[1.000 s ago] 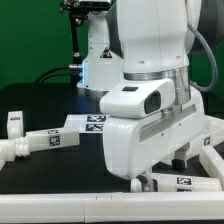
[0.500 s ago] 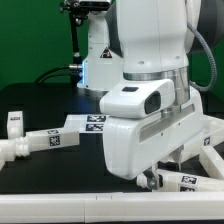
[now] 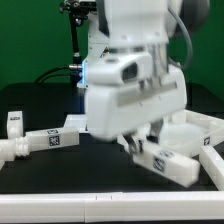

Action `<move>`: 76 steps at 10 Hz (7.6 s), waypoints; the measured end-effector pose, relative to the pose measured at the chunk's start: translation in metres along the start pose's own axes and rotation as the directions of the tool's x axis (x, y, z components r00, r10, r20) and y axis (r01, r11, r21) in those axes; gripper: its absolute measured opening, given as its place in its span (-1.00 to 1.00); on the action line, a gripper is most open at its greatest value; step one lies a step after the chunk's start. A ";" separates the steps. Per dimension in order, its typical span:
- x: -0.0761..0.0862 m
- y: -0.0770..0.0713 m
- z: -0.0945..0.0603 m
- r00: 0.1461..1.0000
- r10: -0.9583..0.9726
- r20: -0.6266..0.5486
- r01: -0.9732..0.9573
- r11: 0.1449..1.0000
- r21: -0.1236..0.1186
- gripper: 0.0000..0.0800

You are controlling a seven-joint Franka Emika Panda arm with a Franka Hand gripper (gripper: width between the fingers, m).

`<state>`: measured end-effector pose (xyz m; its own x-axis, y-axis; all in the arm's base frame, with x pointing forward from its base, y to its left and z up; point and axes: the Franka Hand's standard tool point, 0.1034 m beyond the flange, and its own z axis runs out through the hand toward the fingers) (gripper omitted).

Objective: Assemble desk

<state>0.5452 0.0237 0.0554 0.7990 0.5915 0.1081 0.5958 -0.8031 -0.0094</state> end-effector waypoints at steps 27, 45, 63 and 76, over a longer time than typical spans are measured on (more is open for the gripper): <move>-0.144 -0.026 -0.033 0.686 0.722 -0.095 -0.727 0.686 -0.032 -0.29; -0.145 -0.048 -0.026 0.712 0.682 -0.169 -0.699 0.711 -0.072 -0.29; -0.145 -0.011 -0.008 0.661 0.749 0.035 -0.750 0.661 0.018 -0.29; -0.124 -0.042 -0.009 0.744 0.668 0.026 -0.668 0.744 0.010 0.61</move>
Offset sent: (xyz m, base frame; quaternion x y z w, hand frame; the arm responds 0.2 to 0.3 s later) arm 0.0000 0.0000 0.0000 0.0000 0.0000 0.0000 1.0000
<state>0.4204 -0.0161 0.0511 0.9944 -0.0941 0.0486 -0.0895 -0.9920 -0.0892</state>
